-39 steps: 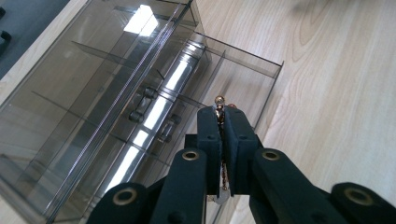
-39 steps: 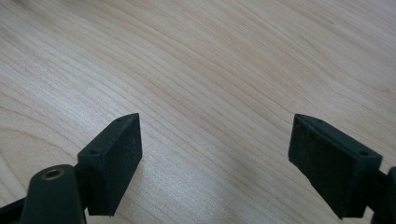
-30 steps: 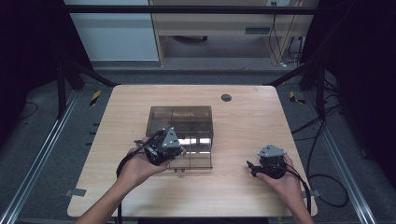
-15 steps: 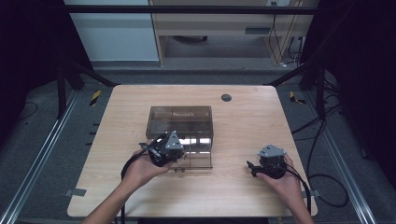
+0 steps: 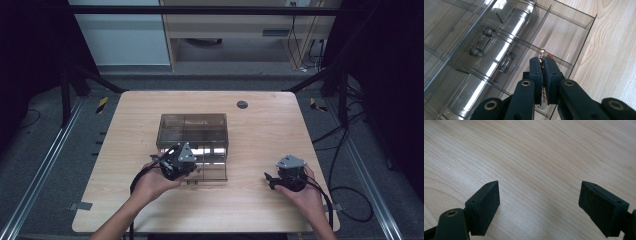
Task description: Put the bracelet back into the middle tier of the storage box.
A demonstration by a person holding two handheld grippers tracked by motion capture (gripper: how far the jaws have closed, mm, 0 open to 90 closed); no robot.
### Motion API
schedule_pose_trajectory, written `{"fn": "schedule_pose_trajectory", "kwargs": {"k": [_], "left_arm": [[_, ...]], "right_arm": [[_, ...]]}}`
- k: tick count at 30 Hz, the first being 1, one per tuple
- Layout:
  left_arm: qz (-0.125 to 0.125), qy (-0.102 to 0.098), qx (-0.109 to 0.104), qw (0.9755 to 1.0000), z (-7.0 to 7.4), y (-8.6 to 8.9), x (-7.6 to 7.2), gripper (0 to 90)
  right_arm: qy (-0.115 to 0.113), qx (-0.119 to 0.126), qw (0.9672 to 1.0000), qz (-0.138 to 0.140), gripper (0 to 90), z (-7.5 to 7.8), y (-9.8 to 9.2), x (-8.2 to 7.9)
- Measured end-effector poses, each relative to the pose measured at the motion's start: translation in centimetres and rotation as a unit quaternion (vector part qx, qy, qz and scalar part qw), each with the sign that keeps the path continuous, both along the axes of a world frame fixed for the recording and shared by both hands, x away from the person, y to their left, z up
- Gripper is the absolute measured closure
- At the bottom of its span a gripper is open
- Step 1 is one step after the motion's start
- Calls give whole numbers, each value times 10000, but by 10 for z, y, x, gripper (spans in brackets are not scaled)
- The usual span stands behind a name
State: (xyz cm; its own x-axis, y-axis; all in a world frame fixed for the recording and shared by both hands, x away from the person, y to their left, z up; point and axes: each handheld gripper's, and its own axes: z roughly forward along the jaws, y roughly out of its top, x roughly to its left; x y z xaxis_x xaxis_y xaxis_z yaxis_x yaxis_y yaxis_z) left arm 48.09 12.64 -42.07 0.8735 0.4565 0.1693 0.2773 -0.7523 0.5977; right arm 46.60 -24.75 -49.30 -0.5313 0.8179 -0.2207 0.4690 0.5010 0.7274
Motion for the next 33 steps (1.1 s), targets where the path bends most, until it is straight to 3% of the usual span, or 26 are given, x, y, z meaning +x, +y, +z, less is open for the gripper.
{"fn": "schedule_pose_trajectory", "kwargs": {"k": [13, 25, 33], "left_arm": [[45, 66, -17, 10000, -6, 2, 1, 855], [44, 132, 125, 9998, -10, -1, 3, 853], [91, 125, 43, 9999, -13, 1, 3, 829]], "right_arm": [[3, -1, 10000, -4, 169, 0, 0, 0], [7, 1, 10000, -1, 168, 0, 0, 0], [19, 12, 10000, 2, 167, 0, 0, 0]]}}
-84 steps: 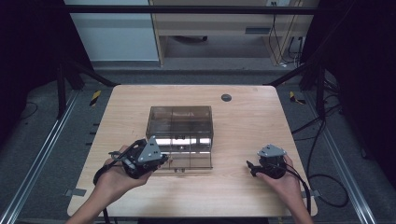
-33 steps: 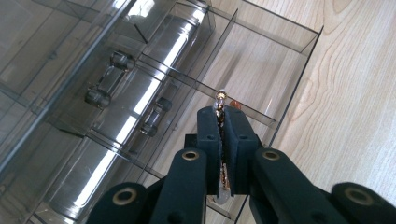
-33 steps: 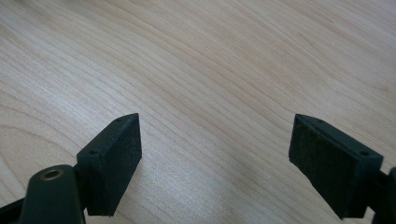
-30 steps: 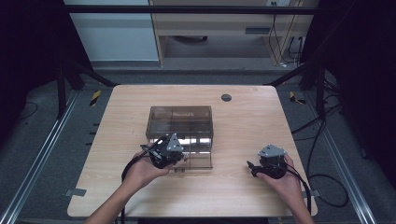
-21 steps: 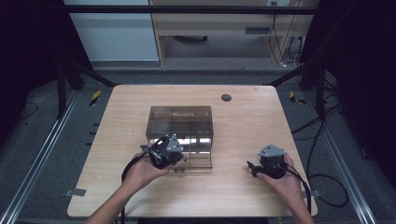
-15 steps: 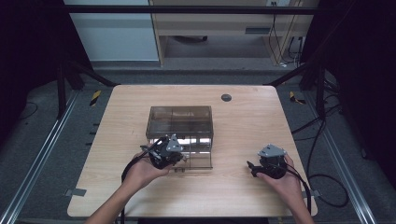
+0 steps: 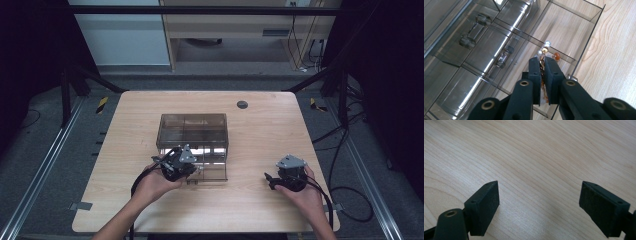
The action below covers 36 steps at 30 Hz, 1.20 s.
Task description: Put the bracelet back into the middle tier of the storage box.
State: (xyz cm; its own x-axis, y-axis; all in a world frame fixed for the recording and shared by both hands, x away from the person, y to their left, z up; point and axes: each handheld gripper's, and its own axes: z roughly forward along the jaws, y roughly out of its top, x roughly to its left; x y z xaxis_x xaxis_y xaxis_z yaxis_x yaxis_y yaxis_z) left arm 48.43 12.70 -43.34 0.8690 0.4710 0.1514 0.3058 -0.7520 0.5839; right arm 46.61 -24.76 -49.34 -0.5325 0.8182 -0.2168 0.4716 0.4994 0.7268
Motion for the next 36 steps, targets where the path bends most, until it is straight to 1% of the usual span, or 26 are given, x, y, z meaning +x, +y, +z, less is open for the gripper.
{"fn": "schedule_pose_trajectory", "kwargs": {"k": [2, 4, 10, 11, 12, 15, 18, 23, 27, 32, 36], "left_arm": [[31, -29, -21, 10000, 0, 0, 0, 791], [15, -27, -43, 10000, 1, 0, -1, 786], [36, -140, -157, 9998, 5, 1, -4, 728], [30, -158, -134, 9998, 6, 1, -5, 721], [43, -187, -167, 9997, 7, 1, -5, 713], [38, -228, -176, 9996, 10, 1, -6, 697], [44, -277, -222, 9994, 12, 2, -6, 688], [43, -296, -212, 9993, 14, 3, -7, 666], [45, -329, -294, 9990, 17, 4, -8, 642], [34, -360, -341, 9988, 22, 5, -10, 640], [32, -355, -335, 9988, 23, 5, -11, 637]], "right_arm": [[4, -4, 10000, 2, 166, 0, 0, 0], [11, -2, 10000, -3, 166, 0, 0, 0], [-1, 4, 10000, -7, 165, 0, 0, 0], [0, -1, 10000, -8, 165, 0, 0, 0], [-2, -2, 10000, -9, 165, 0, 0, 0], [-10, -4, 10000, -7, 165, 1, 0, 0], [-10, -4, 10000, -5, 165, 0, 0, 0], [-14, -5, 10000, -7, 165, 1, 0, 0], [-14, 0, 10000, -6, 165, 1, 0, 0], [-19, -2, 10000, 0, 166, 1, 0, 0], [-20, -3, 10000, -8, 166, 1, -1, 0]]}}
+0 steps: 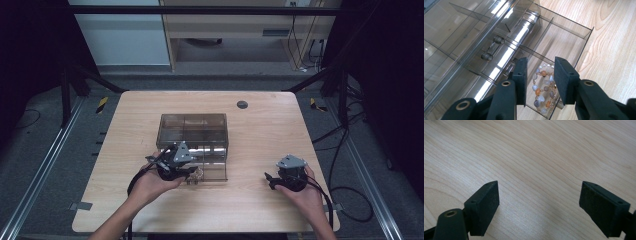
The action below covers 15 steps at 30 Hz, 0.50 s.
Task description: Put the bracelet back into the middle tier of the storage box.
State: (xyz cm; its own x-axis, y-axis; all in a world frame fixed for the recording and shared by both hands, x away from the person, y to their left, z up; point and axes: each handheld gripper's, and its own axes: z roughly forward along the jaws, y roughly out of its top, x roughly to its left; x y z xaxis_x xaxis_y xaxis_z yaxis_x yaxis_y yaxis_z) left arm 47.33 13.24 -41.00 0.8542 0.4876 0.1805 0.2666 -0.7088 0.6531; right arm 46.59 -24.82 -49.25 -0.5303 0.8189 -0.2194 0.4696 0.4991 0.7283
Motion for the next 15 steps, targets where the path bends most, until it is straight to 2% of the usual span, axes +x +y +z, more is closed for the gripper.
{"fn": "schedule_pose_trajectory", "kwargs": {"k": [5, 10, 15], "left_arm": [[12, -42, 1, 10000, 2, 1, -1, 631], [169, -167, -42, 9997, 7, 7, 0, 592], [304, -244, -62, 9992, 11, 15, 3, 571]], "right_arm": [[-1, -7, 10000, -1, 171, 0, 0, 0], [-59, 48, 10000, 52, 200, 3, 3, -3], [-189, 166, 9993, 284, 330, 10, 12, -8]]}}
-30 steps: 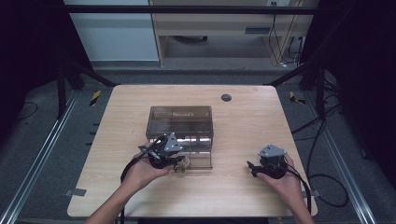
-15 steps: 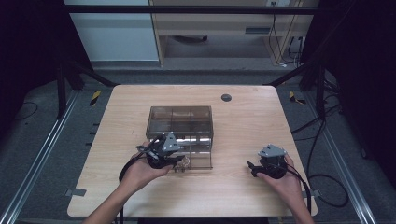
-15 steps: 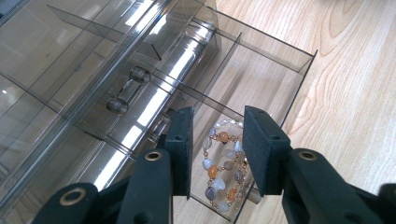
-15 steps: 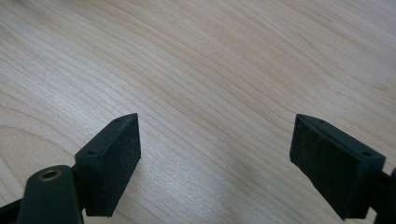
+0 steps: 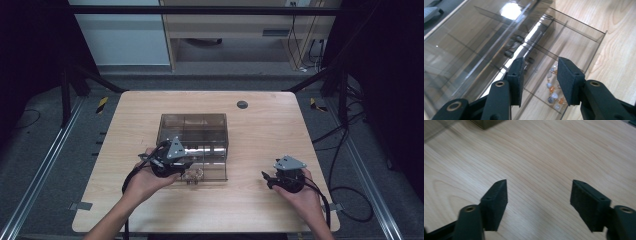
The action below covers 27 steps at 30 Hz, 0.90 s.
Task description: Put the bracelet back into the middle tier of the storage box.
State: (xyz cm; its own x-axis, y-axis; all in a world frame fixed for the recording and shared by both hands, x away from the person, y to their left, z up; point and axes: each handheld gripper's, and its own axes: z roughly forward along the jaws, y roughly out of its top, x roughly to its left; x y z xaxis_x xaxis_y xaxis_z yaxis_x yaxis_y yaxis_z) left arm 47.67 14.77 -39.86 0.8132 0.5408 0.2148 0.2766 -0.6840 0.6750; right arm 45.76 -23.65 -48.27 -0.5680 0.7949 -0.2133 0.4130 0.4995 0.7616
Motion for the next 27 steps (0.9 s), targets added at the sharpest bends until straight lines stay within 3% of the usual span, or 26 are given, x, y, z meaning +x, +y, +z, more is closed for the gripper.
{"fn": "schedule_pose_trajectory", "kwargs": {"k": [6, 15, 21, 27], "left_arm": [[151, -88, -27, 9998, 5, 7, 3, 514], [333, -124, -223, 9991, 11, 16, 9, 401], [484, -82, -227, 9985, 12, 18, 14, 282], [555, -110, -471, 9973, 14, 19, 17, 197]], "right_arm": [[33, 181, 9991, 371, 509, 7, 16, -8], [295, 432, 9953, 813, 610, 17, 44, -18], [373, 459, 9934, 985, 650, 19, 58, -23], [455, 423, 9903, 1242, 739, 18, 72, -29]]}}
